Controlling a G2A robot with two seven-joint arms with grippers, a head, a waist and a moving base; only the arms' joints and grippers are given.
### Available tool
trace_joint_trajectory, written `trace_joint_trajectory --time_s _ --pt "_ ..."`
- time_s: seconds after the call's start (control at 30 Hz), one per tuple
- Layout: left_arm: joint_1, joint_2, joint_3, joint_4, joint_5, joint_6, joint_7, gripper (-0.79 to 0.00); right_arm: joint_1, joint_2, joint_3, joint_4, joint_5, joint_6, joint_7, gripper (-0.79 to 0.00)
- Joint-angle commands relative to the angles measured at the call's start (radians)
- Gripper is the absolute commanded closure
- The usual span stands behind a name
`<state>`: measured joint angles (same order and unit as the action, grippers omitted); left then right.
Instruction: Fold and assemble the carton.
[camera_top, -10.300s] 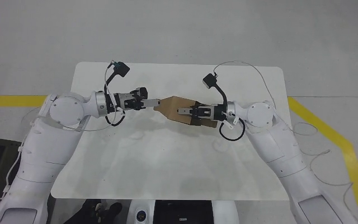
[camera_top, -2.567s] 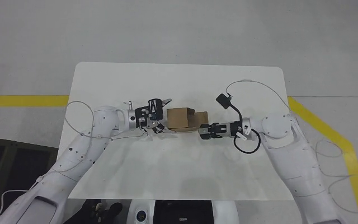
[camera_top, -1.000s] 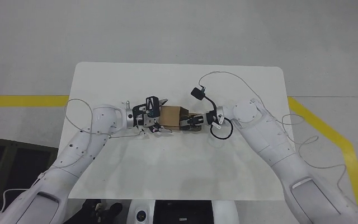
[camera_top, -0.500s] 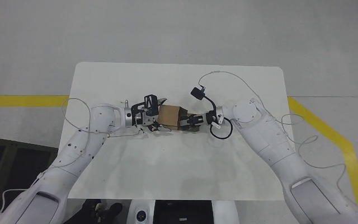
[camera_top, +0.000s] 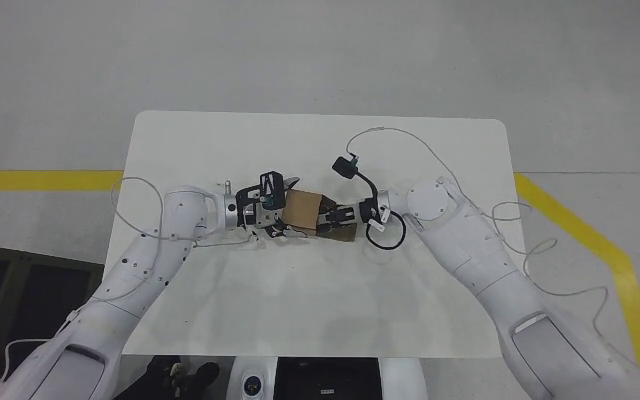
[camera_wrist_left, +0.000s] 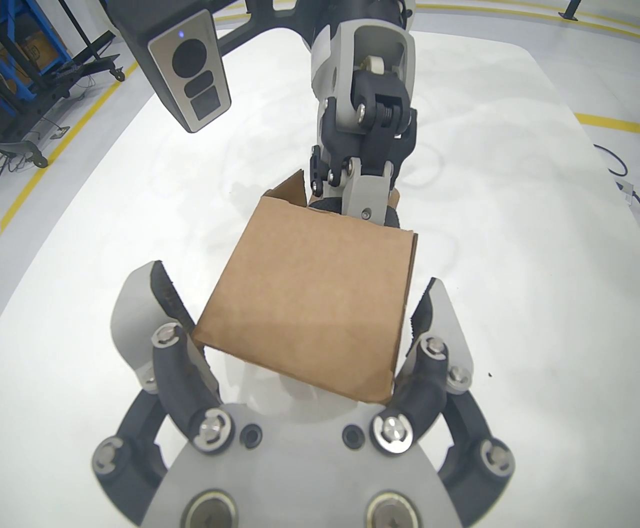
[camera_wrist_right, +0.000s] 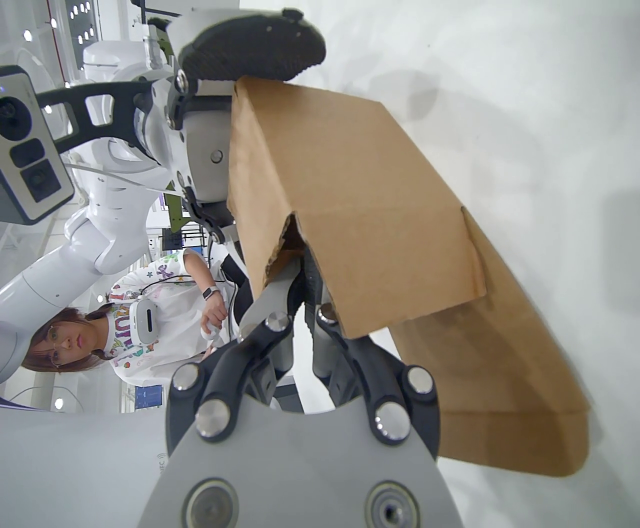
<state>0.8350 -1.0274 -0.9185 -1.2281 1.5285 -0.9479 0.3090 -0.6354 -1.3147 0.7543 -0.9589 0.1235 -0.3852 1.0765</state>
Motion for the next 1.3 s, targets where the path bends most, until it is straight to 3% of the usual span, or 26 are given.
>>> trace_joint_trajectory --time_s 0.0,0.23,0.67,1.27 --pt "0.001 0.0 0.0 0.0 -0.001 0.0 -0.002 -0.785 -0.002 -0.002 -0.002 0.004 0.005 -0.011 0.002 0.0" --pt "0.006 -0.002 0.002 -0.005 -0.002 -0.002 -0.006 -0.785 -0.036 0.027 0.056 -0.026 -0.017 -0.001 0.017 0.0" --pt "0.008 0.0 -0.008 -0.009 0.017 0.01 0.007 -0.785 -0.145 0.108 0.217 -0.232 -0.157 0.157 0.015 0.0" --pt "0.014 0.0 -0.014 -0.014 0.02 0.006 0.008 -0.785 -0.067 0.078 0.123 -0.163 -0.15 0.107 0.059 0.0"
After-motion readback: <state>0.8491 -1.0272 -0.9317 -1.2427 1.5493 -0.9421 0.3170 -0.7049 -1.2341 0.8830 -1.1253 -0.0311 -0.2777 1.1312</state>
